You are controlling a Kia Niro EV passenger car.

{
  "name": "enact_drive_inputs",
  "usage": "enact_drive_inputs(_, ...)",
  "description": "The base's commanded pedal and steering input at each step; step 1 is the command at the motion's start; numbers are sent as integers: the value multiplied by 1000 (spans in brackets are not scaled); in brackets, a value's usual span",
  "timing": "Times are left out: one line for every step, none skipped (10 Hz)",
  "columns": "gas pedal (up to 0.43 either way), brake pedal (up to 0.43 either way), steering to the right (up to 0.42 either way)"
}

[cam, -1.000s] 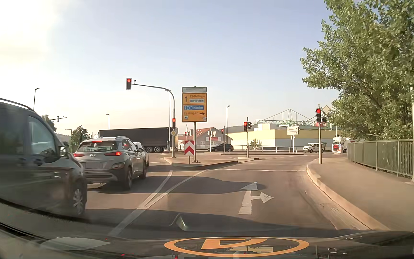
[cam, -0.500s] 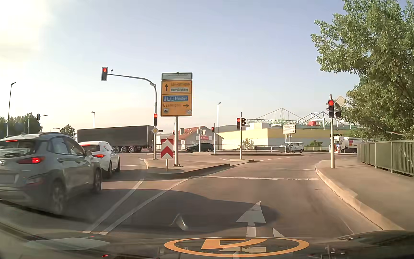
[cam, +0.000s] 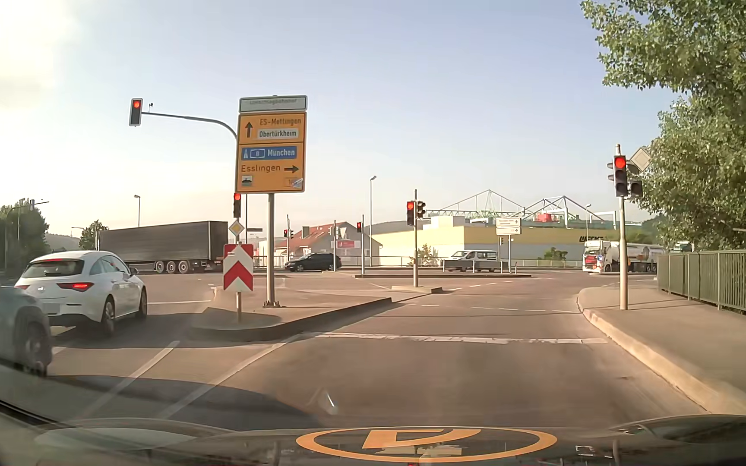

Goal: Follow the waypoints while adhering to traffic rules and regulations

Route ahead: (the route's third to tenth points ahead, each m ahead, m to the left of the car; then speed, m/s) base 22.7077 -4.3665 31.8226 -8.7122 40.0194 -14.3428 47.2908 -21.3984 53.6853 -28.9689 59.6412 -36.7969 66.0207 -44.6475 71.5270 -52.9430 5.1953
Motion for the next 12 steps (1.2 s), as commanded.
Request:
enact_drive_inputs(0, 299, 85)
enact_drive_inputs(0, 299, 90)
enact_drive_inputs(0, 299, 95)
enact_drive_inputs(0, 299, 96)
enact_drive_inputs(0, 293, 96)
enact_drive_inputs(0, 287, 96)
enact_drive_inputs(0, 287, 96)
enact_drive_inputs(0, 274, 97)
enact_drive_inputs(0, 256, 97)
enact_drive_inputs(0, 250, 97)
enact_drive_inputs(0, 250, 98)
enact_drive_inputs(0, 250, 98)
